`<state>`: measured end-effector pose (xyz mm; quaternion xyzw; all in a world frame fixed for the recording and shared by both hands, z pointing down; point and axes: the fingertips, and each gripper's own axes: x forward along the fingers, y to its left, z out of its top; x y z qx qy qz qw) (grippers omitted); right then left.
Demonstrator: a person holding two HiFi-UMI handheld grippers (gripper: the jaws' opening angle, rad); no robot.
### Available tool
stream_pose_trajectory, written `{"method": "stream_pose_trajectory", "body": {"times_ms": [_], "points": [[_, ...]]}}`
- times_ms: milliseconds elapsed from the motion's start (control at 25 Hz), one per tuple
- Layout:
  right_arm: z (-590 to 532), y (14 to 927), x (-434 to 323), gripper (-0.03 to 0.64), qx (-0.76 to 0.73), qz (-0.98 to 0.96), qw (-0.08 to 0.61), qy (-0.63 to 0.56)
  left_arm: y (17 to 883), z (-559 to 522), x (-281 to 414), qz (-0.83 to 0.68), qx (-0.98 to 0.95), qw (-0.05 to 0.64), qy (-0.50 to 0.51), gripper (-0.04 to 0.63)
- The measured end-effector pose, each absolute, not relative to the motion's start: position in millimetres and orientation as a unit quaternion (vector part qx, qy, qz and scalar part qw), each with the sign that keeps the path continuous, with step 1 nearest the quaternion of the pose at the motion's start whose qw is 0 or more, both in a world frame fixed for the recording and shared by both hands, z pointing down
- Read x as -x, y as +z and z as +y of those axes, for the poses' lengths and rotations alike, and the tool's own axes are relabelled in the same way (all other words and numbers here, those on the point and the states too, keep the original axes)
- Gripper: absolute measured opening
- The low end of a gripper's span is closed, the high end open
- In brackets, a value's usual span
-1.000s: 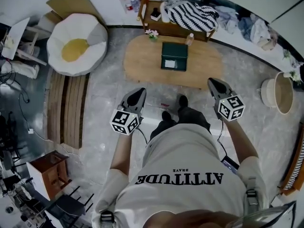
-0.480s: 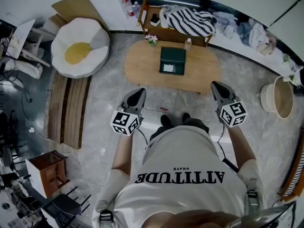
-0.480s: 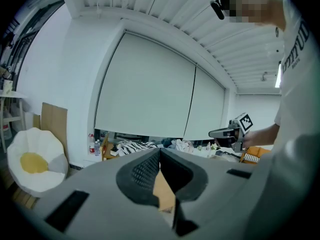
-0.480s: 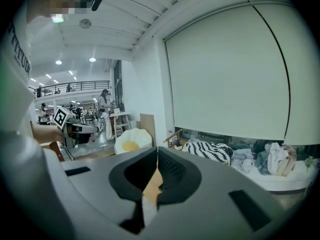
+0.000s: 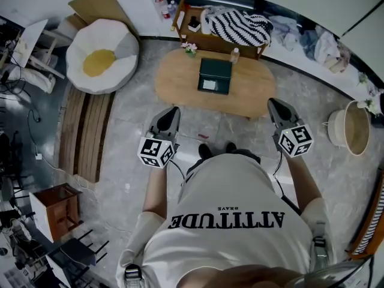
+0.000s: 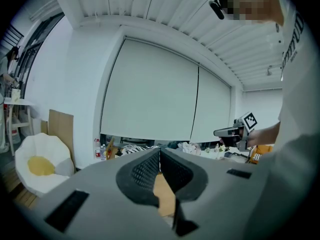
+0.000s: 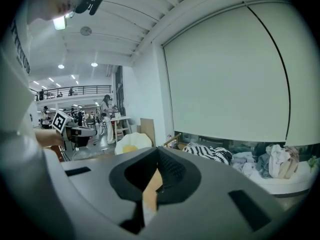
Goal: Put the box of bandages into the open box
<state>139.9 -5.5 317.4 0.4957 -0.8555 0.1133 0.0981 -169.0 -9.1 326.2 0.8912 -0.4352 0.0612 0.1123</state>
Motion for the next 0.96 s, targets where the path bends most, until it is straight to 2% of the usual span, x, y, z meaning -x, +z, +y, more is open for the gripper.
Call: {"method": "stream_pose_trajectory", "body": {"times_ms": [960], "points": [[-20.7, 318.8, -147.0, 0.02, -0.5, -0.853, 0.085, 0.126, 324.0, -22.2, 165.9, -0.437, -0.891, 0.11, 0.057, 0.021]]}}
